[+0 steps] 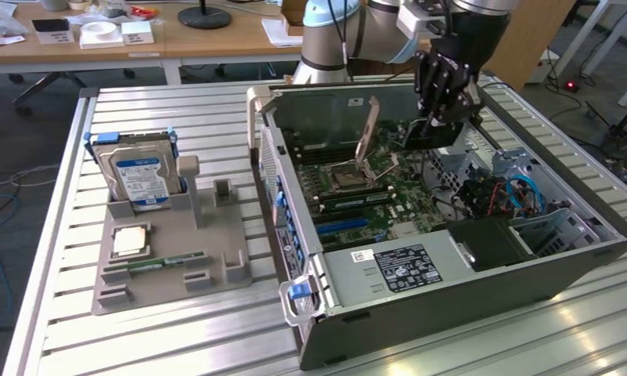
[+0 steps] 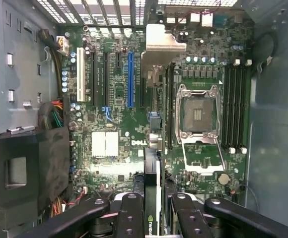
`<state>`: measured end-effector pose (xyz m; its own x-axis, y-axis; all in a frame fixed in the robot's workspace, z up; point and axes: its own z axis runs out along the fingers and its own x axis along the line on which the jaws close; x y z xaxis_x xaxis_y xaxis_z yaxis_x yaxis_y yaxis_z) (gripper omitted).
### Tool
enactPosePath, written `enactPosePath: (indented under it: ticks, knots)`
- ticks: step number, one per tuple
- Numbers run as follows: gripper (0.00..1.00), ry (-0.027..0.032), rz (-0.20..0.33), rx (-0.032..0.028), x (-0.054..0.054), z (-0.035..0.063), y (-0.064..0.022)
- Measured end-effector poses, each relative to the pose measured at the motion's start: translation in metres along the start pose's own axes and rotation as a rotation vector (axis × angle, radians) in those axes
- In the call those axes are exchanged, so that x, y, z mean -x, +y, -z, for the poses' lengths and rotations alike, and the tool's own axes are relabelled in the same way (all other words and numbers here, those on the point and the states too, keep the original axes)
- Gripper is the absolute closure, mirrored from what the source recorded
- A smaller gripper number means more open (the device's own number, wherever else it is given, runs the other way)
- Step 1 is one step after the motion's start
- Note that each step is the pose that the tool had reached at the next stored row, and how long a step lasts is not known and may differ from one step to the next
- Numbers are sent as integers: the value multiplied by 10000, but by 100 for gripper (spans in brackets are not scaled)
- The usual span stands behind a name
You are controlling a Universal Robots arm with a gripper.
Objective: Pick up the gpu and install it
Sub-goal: 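Insert the gpu into the slot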
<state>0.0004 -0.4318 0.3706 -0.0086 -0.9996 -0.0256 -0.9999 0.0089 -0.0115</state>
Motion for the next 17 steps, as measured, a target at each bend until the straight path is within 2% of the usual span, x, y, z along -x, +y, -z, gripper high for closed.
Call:
enactPosePath:
  ticks: [17]
  knots:
    - [74, -3, 1, -13, -81, -117, 80]
